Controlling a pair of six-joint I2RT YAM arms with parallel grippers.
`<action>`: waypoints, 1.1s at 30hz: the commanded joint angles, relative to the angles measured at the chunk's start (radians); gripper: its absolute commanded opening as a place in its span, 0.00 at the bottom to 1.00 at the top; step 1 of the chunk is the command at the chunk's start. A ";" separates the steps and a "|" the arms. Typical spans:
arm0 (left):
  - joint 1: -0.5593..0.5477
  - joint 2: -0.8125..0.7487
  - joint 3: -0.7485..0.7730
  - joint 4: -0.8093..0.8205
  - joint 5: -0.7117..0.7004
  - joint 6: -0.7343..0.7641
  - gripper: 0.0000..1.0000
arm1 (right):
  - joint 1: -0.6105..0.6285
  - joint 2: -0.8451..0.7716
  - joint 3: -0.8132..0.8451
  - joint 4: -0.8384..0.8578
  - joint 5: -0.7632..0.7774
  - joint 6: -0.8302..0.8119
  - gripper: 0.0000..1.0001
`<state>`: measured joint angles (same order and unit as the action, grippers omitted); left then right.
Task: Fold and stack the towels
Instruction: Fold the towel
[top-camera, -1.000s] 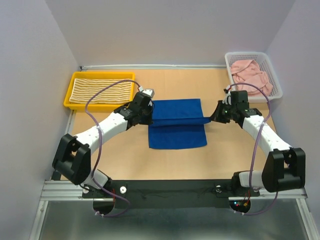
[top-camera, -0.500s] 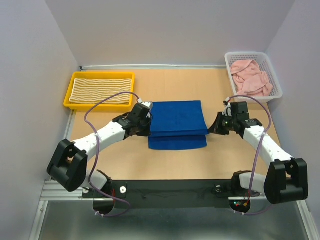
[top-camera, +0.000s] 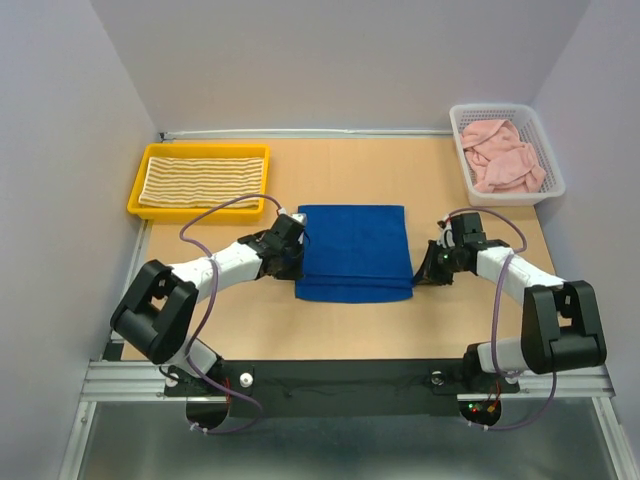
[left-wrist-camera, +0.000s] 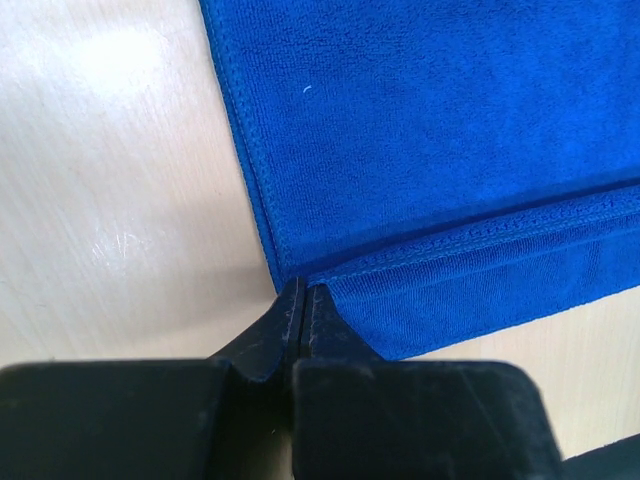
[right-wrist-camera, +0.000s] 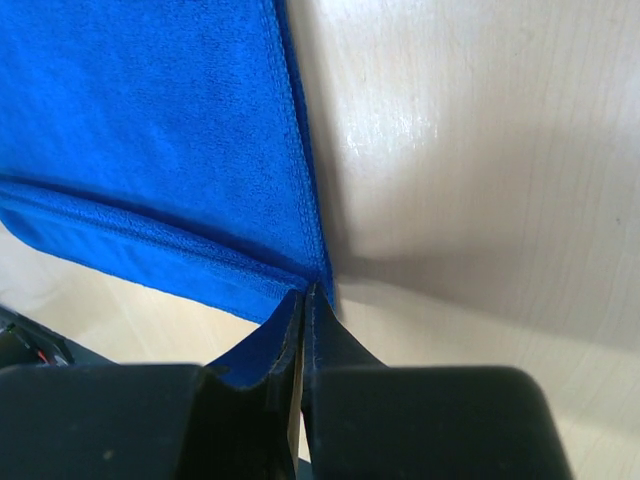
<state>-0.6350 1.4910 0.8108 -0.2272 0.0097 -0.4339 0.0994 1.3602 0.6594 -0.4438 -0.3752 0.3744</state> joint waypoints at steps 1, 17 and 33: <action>0.021 0.009 -0.027 -0.086 -0.126 0.015 0.00 | -0.024 0.022 -0.004 0.008 0.096 -0.015 0.04; 0.003 -0.300 -0.074 -0.133 -0.014 -0.068 0.74 | 0.031 -0.255 -0.003 -0.094 -0.117 0.008 0.62; 0.058 -0.672 -0.131 0.009 -0.246 0.015 0.91 | 0.391 0.097 0.328 -0.033 -0.033 -0.235 0.77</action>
<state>-0.5884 0.8364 0.7219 -0.3031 -0.1787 -0.4896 0.4622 1.3853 0.9230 -0.5175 -0.4324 0.1967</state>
